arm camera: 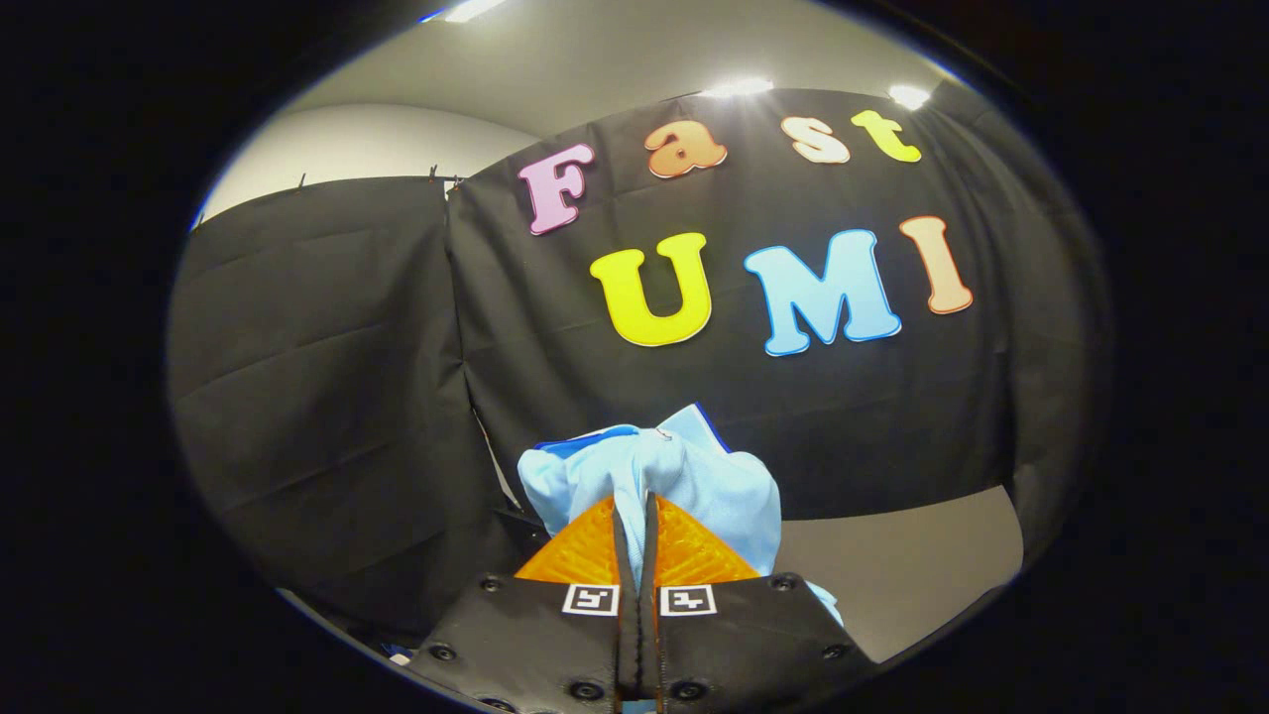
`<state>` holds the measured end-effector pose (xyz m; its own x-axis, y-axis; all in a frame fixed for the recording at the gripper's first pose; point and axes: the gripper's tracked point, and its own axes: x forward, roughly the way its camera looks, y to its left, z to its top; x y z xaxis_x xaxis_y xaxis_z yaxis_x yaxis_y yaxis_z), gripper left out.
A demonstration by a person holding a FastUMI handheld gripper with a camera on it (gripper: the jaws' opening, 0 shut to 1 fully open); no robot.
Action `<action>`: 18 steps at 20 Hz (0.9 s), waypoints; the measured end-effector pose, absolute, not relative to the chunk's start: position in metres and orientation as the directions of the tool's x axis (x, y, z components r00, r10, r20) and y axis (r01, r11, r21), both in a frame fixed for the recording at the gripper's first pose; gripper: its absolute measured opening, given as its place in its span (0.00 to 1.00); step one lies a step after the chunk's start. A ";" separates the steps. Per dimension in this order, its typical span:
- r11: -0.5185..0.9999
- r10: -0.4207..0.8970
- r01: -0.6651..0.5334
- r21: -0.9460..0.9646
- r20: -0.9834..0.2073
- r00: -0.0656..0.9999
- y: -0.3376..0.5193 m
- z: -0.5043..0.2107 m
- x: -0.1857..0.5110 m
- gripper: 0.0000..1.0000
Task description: Put the clothes into the washing machine and then close the washing machine lid.
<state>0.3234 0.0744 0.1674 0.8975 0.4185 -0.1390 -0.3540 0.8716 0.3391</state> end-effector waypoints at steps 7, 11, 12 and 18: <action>0.838 0.489 -0.423 0.344 -0.132 0.862 0.165 0.188 0.316 0.01; 0.824 0.523 -0.459 0.333 -0.136 0.841 0.209 0.192 0.318 0.01; 0.819 0.532 -0.467 0.333 -0.139 0.835 0.218 0.191 0.318 0.01; 0.810 0.561 -0.487 0.326 -0.193 0.805 0.269 0.161 0.329 0.01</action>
